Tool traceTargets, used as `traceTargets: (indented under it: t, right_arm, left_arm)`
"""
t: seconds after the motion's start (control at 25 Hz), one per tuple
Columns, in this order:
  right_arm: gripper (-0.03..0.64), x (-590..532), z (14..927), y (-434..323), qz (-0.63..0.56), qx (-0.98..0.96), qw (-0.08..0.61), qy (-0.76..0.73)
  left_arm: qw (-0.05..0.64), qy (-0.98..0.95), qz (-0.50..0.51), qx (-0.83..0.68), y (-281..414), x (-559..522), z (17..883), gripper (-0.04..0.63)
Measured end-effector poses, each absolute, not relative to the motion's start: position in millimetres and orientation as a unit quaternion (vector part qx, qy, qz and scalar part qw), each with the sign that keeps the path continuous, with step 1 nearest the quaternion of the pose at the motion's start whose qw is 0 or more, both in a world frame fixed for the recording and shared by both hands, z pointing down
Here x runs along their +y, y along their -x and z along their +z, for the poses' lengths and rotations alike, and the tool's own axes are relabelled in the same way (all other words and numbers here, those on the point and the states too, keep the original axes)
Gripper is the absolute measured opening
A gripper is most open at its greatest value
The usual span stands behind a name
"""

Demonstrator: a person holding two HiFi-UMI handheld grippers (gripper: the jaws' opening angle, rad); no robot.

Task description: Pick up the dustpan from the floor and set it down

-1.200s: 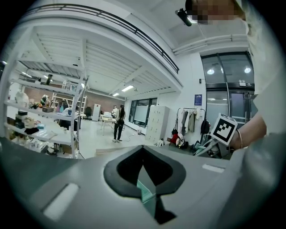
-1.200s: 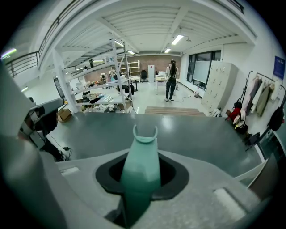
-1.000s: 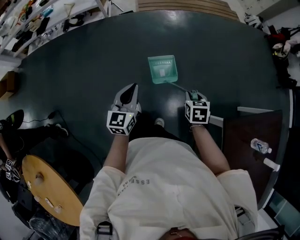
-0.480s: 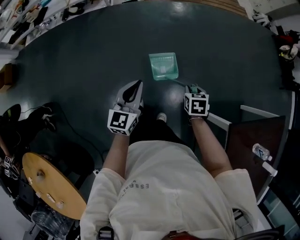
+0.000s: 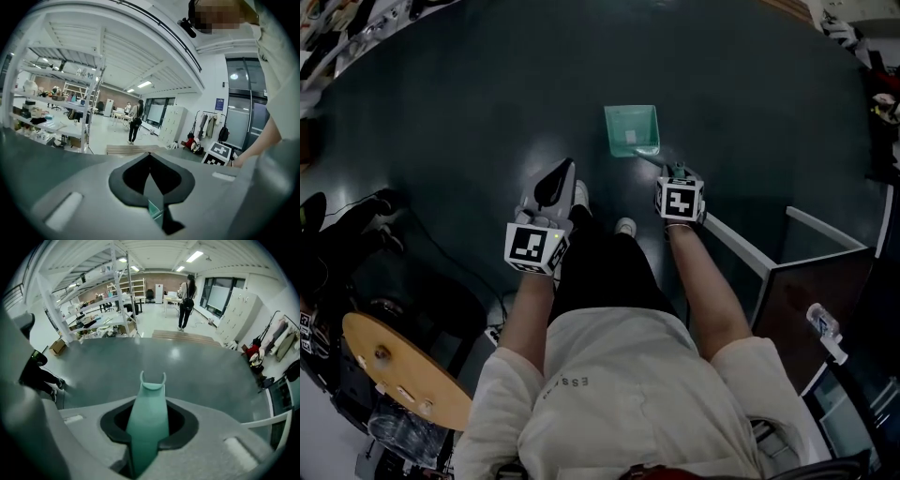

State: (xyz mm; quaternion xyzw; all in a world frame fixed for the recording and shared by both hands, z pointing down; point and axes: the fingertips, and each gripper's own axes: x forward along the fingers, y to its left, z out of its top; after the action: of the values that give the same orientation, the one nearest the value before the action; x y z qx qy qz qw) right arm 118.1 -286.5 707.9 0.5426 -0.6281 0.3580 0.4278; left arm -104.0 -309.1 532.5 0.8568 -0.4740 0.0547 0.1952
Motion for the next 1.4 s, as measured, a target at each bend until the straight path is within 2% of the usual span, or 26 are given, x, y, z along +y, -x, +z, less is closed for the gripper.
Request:
traceTargets:
  t: [0.32, 0.6, 0.8, 0.92, 1.0, 1.12, 1.4]
  right_arm:
    - [0.074, -302.0, 761.4, -87.7, 0.368, -0.625, 0.433, -0.535]
    - [0.074, -304.7, 772.1, -71.8, 0.374, -0.625, 0.423, -0.539]
    - [0.076, -302.2, 777.2, -59.7, 0.402, -0.628, 0.403, -0.532]
    - [0.103, -297.3, 781.4, -55.6, 0.427, -0.629, 0.393, -0.517]
    - [0.193, -294.7, 783.7, -52.5, 0.437, -0.632, 0.39, -0.508]
    - [0.272, -293.8, 782.8, -46.3, 0.444, -0.647, 0.375, -0.493]
    - [0.291, -311.3, 717.1, -47.6, 0.404, -0.702, 0.307, -0.501]
  left_arm:
    - [0.229, -0.857, 0.071, -0.456, 118.3, -330.6, 580.5, 0.014]
    - [0.26, -0.846, 0.073, -0.46, 113.1, -335.3, 595.1, 0.015]
    - [0.254, -0.852, 0.075, -0.451, 105.0, -340.9, 592.8, 0.014]
    - [0.252, -0.855, 0.075, -0.447, 99.8, -340.7, 590.2, 0.014]
    - [0.252, -0.856, 0.075, -0.446, 96.8, -338.9, 589.3, 0.014]
    - [0.247, -0.857, 0.077, -0.446, 92.8, -335.1, 585.7, 0.015]
    - [0.23, -0.858, 0.081, -0.452, 80.2, -320.6, 567.6, 0.015]
